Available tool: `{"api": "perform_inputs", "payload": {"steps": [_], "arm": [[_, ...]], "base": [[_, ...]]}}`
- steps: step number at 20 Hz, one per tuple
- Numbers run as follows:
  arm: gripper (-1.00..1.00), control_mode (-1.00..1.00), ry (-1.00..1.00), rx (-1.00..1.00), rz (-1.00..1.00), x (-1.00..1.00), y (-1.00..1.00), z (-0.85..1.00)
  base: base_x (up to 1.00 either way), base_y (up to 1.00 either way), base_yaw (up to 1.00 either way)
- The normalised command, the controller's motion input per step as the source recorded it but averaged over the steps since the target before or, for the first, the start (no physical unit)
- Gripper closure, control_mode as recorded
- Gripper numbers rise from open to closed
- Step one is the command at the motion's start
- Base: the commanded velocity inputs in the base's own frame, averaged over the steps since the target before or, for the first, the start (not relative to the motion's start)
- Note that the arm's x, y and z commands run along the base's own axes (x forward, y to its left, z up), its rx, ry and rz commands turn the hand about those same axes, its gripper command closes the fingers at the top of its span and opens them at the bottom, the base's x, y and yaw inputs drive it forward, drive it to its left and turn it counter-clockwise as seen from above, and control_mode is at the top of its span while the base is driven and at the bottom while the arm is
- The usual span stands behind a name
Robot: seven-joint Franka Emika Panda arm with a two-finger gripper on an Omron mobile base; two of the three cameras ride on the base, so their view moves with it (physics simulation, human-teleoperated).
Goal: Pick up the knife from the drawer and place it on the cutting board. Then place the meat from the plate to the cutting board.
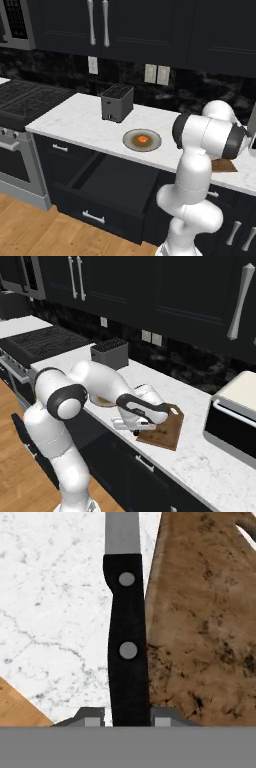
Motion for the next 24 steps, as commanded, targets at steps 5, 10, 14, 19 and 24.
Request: {"api": "perform_inputs", "payload": {"steps": [5,10,14,19,24], "arm": [[1.0,-1.0,0.08,0.0,0.0,0.39,-0.46,0.0],[1.0,-1.0,0.1,0.02,0.0,0.38,-0.63,0.0],[1.0,-1.0,0.13,0.05,0.0,0.29,-0.53,-0.02],[1.0,-1.0,0.16,0.04,0.0,0.43,-0.3,-0.24],[1.0,-1.0,0.23,0.12,0.01,0.66,-0.1,-0.34]], "base": [[0.0,0.0,0.0],[0.0,0.0,0.0],[0.0,0.0,0.0],[0.0,0.0,0.0],[0.0,0.0,0.0]]}}
